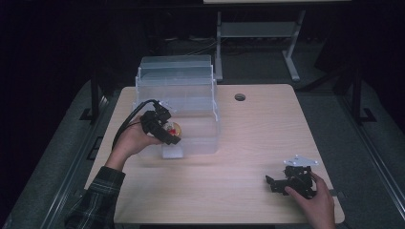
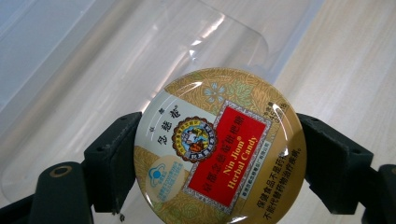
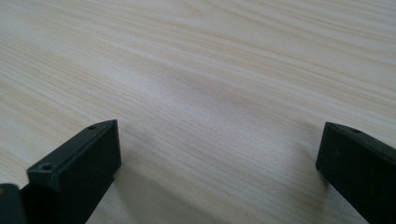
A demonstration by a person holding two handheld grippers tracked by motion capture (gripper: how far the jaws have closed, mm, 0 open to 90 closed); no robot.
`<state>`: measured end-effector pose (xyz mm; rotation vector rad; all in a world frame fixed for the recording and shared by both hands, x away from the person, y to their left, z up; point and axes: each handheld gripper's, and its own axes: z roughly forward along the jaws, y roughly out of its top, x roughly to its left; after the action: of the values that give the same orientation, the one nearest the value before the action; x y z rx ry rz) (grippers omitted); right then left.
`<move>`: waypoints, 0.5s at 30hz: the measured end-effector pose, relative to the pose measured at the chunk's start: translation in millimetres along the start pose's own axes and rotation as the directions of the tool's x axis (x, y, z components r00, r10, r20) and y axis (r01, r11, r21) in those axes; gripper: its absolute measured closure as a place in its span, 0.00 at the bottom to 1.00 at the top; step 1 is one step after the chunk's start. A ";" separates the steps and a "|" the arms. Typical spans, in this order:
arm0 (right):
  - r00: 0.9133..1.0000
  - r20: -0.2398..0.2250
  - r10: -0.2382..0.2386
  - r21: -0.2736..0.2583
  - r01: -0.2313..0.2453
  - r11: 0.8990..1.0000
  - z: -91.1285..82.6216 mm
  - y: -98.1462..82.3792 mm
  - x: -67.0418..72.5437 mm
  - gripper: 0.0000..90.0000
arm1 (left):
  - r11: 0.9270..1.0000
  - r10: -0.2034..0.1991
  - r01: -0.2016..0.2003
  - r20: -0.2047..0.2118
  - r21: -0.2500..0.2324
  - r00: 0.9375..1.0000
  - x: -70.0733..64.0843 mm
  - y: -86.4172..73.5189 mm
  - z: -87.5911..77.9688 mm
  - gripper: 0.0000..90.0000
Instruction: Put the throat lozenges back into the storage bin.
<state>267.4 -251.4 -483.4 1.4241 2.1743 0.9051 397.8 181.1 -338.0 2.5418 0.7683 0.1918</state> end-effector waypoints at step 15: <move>1.000 0.000 0.000 0.000 0.000 1.000 0.0 0.0 -0.1 0.00 | 0.998 -0.056 0.057 -0.032 0.016 0.998 22.8 -10.1 -4.0 0.22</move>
<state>267.5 -251.4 -483.4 1.4235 2.1745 0.9049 410.8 202.7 -339.4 2.5350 0.8565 0.2078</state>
